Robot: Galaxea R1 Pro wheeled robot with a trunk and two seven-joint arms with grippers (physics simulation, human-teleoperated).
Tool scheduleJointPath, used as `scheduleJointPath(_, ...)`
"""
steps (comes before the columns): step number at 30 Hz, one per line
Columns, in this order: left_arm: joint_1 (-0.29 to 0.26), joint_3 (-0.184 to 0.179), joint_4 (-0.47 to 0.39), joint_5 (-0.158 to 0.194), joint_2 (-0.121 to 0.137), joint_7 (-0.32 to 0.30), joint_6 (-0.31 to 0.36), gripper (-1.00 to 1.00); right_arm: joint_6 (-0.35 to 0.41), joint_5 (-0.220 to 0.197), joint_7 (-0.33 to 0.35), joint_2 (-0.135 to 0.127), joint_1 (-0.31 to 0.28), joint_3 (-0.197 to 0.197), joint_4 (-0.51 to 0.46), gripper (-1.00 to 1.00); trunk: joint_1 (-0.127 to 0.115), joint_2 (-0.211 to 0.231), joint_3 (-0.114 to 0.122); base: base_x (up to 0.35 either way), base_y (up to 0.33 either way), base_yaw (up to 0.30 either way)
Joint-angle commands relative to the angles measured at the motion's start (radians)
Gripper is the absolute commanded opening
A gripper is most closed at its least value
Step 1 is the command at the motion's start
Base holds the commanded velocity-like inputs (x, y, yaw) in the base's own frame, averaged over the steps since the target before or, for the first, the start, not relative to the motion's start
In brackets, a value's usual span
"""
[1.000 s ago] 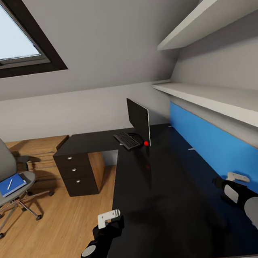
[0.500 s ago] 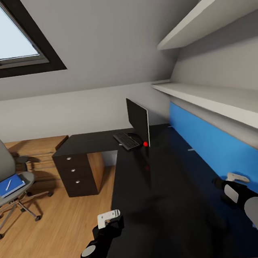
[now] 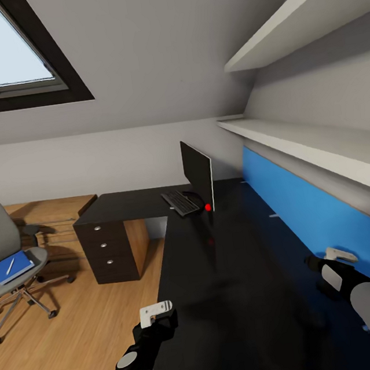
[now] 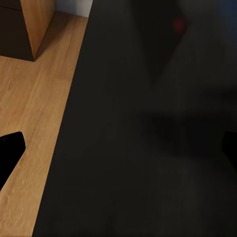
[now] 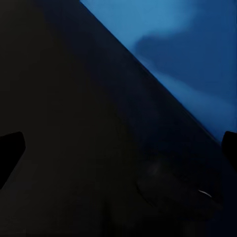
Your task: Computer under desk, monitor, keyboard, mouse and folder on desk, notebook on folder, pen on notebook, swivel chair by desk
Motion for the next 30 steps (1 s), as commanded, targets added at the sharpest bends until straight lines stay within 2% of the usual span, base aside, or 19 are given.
scheduleJointPath(1,-0.001,-0.002,-0.001,0.009,0.001,0.01,0.002,1.0,0.006,-0.001,-0.003,0.0,-0.001,0.001,-0.002,1.0,0.0,-0.001,-0.001,0.061,0.0,0.0)
scheduleJointPath(16,-0.001,-0.001,-0.002,0.008,0.001,0.01,0.002,1.0,0.005,0.003,-0.005,0.0,-0.001,0.002,0.001,1.0,0.0,-0.001,-0.001,0.078,-0.043,0.0)
scheduleJointPath(23,-0.001,0.0,-0.01,0.008,0.001,0.01,-0.001,1.0,0.02,0.004,-0.054,-0.002,-0.001,0.005,0.003,1.0,0.0,-0.001,-0.001,0.002,-0.001,0.0)
scheduleJointPath(30,-0.001,0.0,-0.013,0.008,0.001,0.011,-0.001,1.0,0.082,0.004,-0.093,-0.004,-0.001,0.006,0.002,1.0,0.0,-0.001,-0.001,0.0,0.0,0.0)
